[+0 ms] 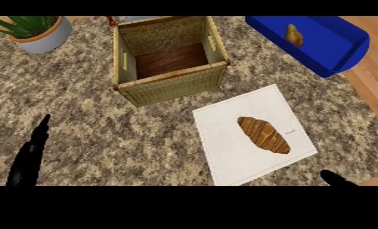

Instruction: Pick the croissant from the placemat and place it in the basket

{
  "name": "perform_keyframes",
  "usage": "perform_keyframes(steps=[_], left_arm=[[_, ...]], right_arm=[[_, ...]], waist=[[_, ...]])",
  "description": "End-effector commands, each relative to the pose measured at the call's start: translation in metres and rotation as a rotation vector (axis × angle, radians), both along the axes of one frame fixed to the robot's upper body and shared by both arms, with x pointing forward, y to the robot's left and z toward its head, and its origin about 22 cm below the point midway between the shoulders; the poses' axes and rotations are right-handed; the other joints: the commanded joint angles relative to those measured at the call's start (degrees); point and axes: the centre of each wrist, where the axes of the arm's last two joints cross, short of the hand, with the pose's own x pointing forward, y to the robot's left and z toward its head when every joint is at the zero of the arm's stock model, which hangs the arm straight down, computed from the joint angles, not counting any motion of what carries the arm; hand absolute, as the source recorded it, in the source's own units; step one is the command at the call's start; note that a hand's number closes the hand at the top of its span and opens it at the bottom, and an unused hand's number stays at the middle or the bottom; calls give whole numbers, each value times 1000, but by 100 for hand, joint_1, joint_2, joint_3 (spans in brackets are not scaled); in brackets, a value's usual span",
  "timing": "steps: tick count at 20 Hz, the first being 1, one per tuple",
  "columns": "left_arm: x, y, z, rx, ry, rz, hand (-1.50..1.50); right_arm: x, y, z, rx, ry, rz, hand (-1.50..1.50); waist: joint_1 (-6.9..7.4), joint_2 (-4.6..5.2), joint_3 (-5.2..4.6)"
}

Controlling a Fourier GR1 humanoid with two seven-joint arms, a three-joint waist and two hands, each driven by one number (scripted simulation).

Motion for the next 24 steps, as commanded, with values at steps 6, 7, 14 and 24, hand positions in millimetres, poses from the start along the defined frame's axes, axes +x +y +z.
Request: perform_keyframes(steps=[6, 7, 14, 24], left_arm=[[-9, 2, 2, -8, 0, -81, 0], [-1, 1, 11, -19, -9, -94, 0], [12, -24, 15, -26, -38, -184, 0], [46, -13, 31, -20, -45, -212, 0]], right_arm=[[-123, -33, -38, -460, 175, -38, -150], [-134, -34, -41, -461, 170, -61, -150], [-186, -24, -60, -453, 206, -206, -150], [-163, -35, -82, -380, 198, -226, -150]], waist=[[503, 65, -28], [548, 63, -18], [982, 145, -31], [1222, 214, -40]])
